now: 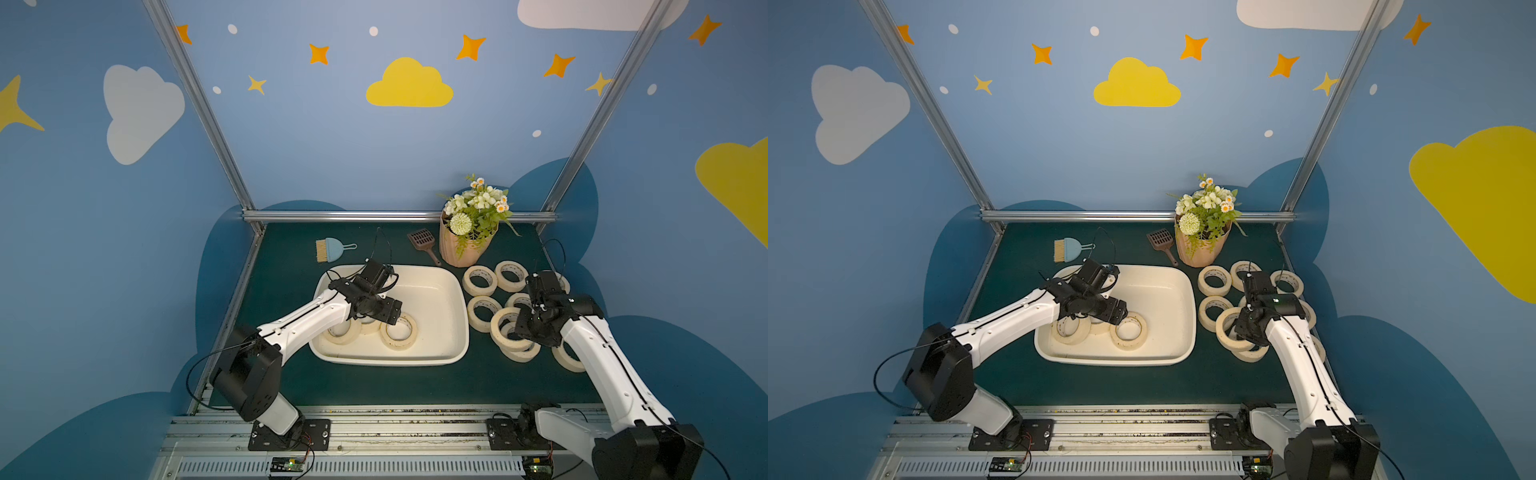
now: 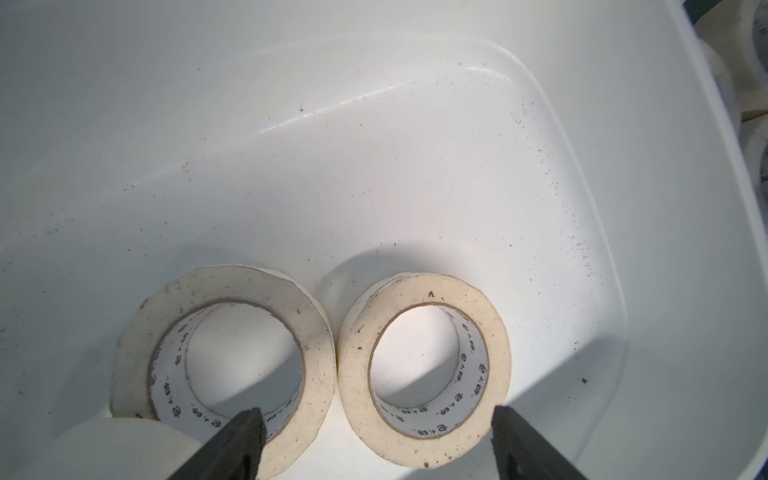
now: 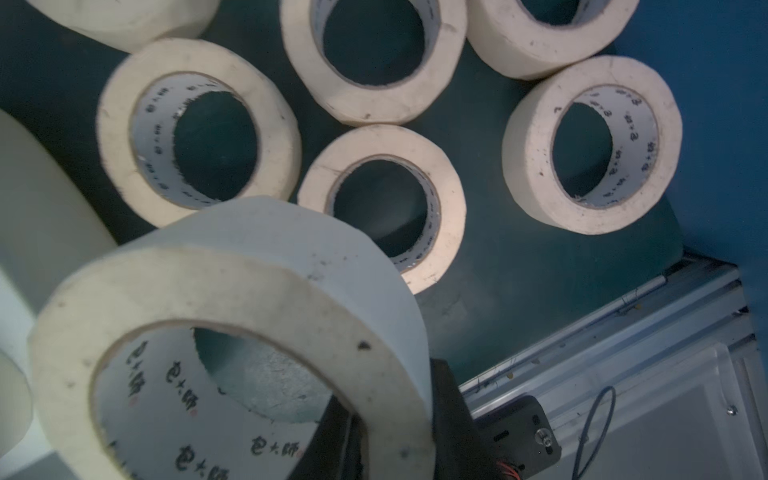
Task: Take out the art tape in the storage box
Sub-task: Place the art tape at the center of the board.
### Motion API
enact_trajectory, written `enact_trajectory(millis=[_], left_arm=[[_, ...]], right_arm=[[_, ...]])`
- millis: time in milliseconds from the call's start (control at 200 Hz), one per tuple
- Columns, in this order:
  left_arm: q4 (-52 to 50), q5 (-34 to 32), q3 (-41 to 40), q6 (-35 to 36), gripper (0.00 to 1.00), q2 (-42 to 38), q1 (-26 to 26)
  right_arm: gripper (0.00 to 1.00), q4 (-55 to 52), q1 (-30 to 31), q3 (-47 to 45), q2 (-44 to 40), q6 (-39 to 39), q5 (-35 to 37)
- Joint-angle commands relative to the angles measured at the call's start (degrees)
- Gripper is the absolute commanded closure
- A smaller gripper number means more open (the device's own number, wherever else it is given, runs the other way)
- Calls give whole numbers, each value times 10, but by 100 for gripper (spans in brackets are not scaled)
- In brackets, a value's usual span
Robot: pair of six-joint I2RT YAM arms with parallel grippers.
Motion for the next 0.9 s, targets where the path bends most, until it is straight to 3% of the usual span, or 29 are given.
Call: enact_trajectory(millis=[0,130,300,446,606,891], left_arm=[[-16,14,-11,-3,11,9,2],[-18,13,-26,-10,14,10,2],[-24,10,-39,-14,18,7,2],[-26,10,-44,-16,21,4,2],[-31,5,-49,-15,23,-1,1],[-28,0,-51,-18,24,8,3]], right_arm=[[100,20,-4,-15,11,-10,-9],[100,23,6,-10,69,-13,-97],[100,59,102,-11,117,32,-113],[100,88,128,-27,161,48,-140],[100,89,99,-54,196,37,-107],[100,114,-18,-87,174,-7,-82]])
